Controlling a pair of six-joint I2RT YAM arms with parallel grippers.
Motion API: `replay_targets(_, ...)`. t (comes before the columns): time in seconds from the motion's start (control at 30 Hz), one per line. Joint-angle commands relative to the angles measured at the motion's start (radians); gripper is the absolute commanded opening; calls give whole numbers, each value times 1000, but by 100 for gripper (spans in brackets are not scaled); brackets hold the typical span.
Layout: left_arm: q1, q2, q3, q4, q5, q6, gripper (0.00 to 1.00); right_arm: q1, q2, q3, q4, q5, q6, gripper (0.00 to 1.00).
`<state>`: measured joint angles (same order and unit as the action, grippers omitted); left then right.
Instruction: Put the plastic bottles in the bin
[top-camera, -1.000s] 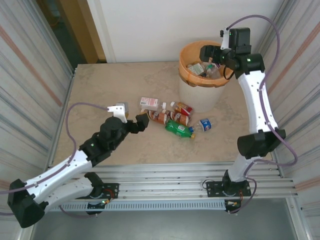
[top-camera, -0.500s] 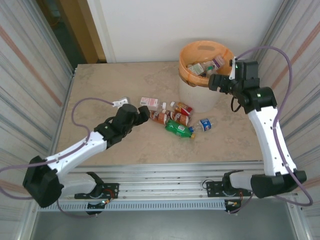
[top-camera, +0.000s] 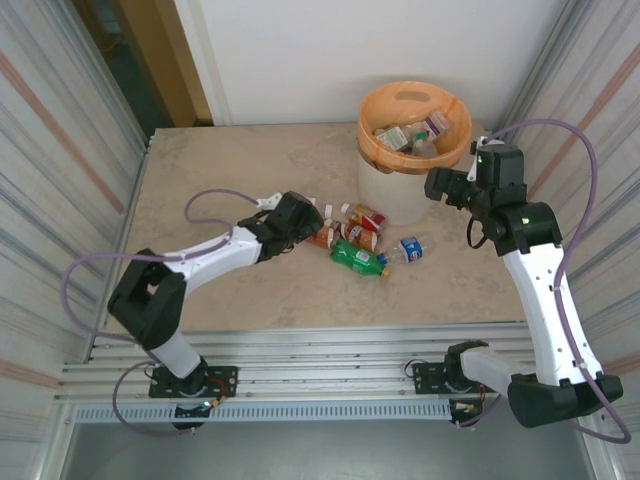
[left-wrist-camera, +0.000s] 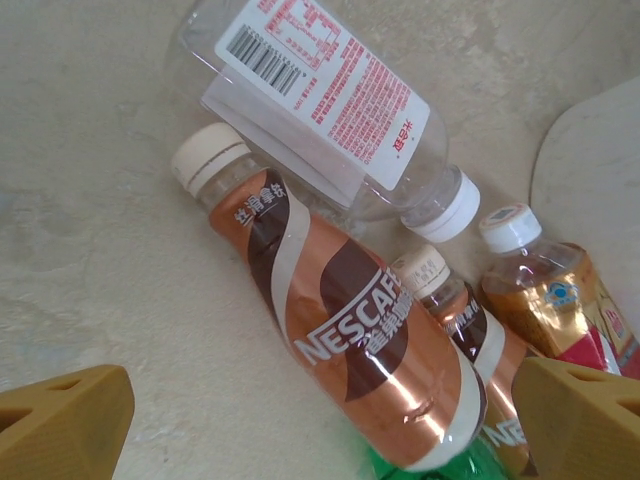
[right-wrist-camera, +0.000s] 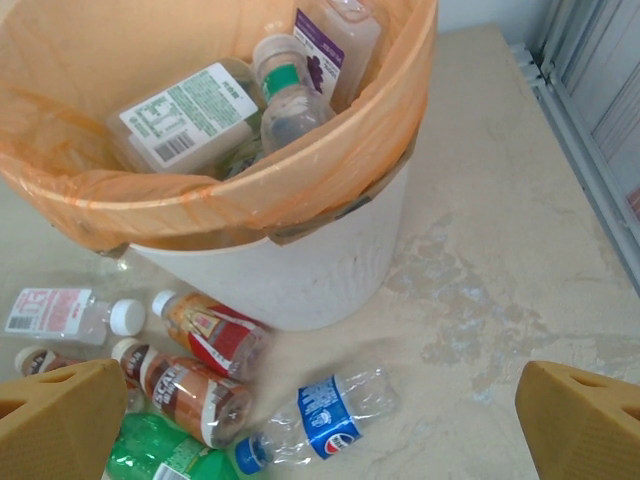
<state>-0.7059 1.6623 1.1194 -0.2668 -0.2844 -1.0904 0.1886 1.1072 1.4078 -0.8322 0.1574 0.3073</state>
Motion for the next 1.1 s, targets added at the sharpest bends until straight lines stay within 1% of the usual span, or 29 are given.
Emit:
replay_targets(0.0, -2, 60, 83, -66, -1, -61, 97, 1, -17, -3, 6, 1, 29, 98)
replay_targets(0.23, -5, 192, 192, -133, 18, -98, 94, 1, -27, -18, 13, 1, 29, 98)
replay_targets(0.53, -15, 294, 247, -157, 42, -118, 90, 1, -32, -35, 27, -16, 32, 98)
replay_targets(0.67, -15, 308, 239, -168, 48, -131, 87, 2, -27, -38, 29, -22, 36, 98)
replay_targets(0.83, -15, 286, 188, -177, 31, -148, 84, 1, -25, -42, 31, -25, 37, 98)
replay_targets(0.93, -15, 279, 166, -188, 15, -154, 79, 1, -24, -42, 38, -28, 41, 98)
replay_targets(1.07, -14, 281, 153, -208, 12, -158, 76, 2, -18, -40, 45, -35, 46, 98)
